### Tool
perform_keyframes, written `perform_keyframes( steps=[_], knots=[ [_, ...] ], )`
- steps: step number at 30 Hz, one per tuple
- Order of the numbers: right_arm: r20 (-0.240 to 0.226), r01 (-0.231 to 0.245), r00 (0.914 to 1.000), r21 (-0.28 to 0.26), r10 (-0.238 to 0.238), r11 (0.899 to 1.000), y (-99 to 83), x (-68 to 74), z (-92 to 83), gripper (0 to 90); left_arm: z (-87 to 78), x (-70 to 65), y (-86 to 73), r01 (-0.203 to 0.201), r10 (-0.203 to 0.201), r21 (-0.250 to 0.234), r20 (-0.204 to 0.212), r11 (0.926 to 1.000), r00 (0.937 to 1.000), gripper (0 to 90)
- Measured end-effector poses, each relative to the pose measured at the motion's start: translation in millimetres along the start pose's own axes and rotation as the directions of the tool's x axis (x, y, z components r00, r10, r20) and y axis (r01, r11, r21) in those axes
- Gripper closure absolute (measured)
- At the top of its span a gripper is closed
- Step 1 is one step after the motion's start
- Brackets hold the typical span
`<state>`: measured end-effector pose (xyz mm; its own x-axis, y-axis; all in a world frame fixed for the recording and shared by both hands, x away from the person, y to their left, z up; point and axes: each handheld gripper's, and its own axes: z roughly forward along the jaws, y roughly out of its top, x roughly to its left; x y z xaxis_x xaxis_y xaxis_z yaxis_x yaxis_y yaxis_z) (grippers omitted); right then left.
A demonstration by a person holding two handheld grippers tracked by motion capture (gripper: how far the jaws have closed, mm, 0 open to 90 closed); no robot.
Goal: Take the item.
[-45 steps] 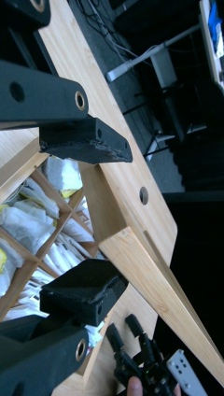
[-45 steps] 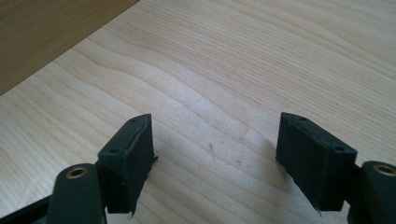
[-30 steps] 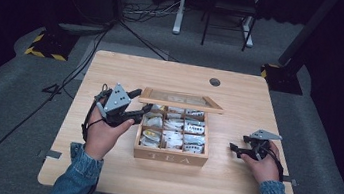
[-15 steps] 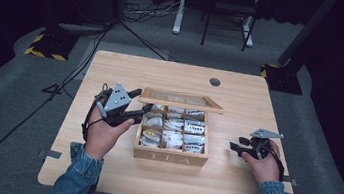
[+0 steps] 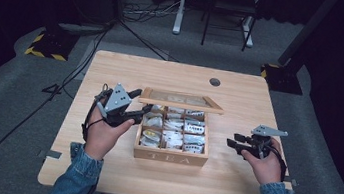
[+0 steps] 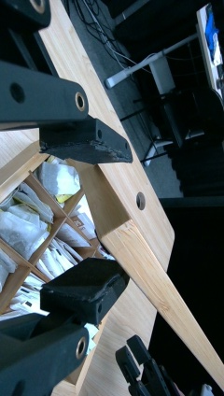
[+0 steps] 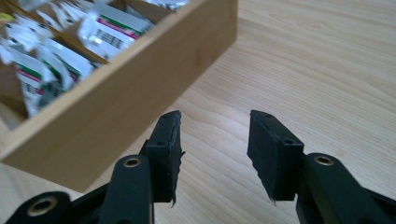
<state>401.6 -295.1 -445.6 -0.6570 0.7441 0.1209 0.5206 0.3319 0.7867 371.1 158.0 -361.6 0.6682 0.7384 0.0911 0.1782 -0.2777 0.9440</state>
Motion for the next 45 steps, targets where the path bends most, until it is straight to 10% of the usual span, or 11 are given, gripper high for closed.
perform_keyframes(
  steps=[34,45],
  knots=[
    [-0.246,0.077,0.9658,-0.031,-0.082,0.997,28.9,63.7,16.5,61.2,5.4,-3.0,-1.8,-0.032,0.032,0.032,-0.018,0.999,0.9993,41.5],
    [-0.25,0.104,0.9625,-0.015,-0.104,0.994,29.1,72.4,34.0,64.5,4.5,-5.2,-3.4,-0.04,0.041,0.04,-0.022,0.9984,0.9989,41.4]
  ],
)
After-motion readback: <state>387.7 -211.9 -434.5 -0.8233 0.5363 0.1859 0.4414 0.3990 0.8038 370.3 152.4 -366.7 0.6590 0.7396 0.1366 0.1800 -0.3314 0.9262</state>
